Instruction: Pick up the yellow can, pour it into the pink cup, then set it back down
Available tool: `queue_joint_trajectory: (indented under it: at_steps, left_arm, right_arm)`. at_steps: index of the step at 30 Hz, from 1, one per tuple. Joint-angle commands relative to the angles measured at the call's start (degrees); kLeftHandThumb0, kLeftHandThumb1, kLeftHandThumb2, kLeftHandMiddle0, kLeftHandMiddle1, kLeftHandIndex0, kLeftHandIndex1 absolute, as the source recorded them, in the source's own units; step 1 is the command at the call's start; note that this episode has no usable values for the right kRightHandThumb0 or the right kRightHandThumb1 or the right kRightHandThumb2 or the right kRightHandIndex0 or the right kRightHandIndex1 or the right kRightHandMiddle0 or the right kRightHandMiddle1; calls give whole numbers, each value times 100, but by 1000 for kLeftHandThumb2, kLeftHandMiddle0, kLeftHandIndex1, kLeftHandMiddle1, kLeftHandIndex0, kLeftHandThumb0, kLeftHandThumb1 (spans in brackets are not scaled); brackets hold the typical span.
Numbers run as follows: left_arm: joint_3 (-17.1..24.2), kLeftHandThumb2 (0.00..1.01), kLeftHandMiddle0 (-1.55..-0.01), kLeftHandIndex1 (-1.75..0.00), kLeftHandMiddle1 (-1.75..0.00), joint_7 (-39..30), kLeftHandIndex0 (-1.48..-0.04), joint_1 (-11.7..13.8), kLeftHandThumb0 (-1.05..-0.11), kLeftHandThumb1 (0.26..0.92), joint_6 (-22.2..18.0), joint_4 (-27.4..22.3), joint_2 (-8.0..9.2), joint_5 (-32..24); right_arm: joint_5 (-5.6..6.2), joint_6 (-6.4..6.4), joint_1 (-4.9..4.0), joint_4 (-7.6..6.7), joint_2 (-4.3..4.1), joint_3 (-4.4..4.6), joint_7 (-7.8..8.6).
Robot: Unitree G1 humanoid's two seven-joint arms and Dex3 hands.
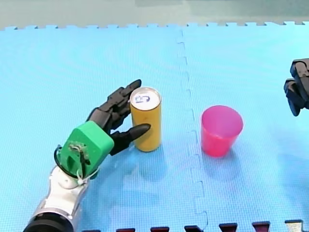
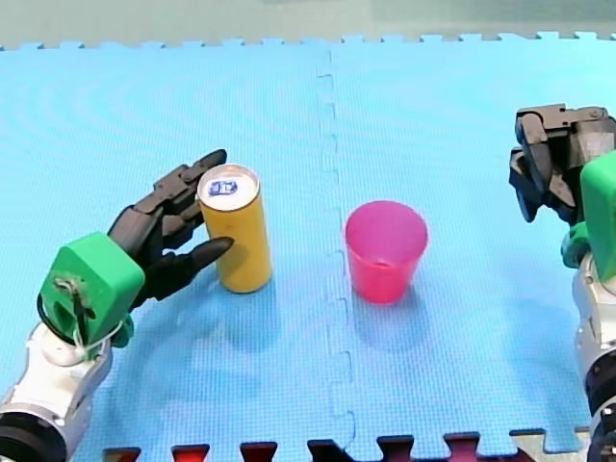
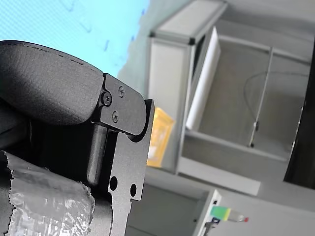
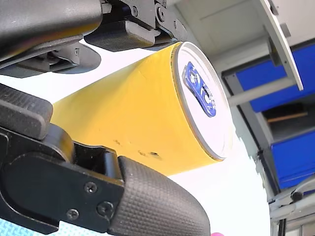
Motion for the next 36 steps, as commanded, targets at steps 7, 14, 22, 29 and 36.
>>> queue_joint_trajectory:
  at_steps: [7, 14, 22, 29, 36]
  left_arm:
    - [-40, 0, -353, -1, -3, 101, -309, -73, -1003, 891, 104, 128, -83, 50]
    - [-52, 0, -355, -1, -2, 118, -310, -98, -993, 889, 160, 178, -126, 58]
    - [-50, 0, -358, -1, -2, 111, -312, -127, -984, 886, 175, 208, -143, 76]
    - [-77, 0, -356, 0, 0, 95, -309, -165, -963, 866, 211, 227, -159, 106]
    - [-64, 0, -354, -1, 0, 75, -308, -177, -957, 861, 204, 253, -177, 83]
  right_arm:
    - [-25, -127, 42, -24, -66, 18, -29]
    - [-16, -177, 68, -34, -64, 25, -12]
    - [22, -233, 93, -60, -51, 15, 60]
    - [47, -257, 106, -83, -53, 2, 95]
    - [93, -269, 132, -111, -68, -32, 174]
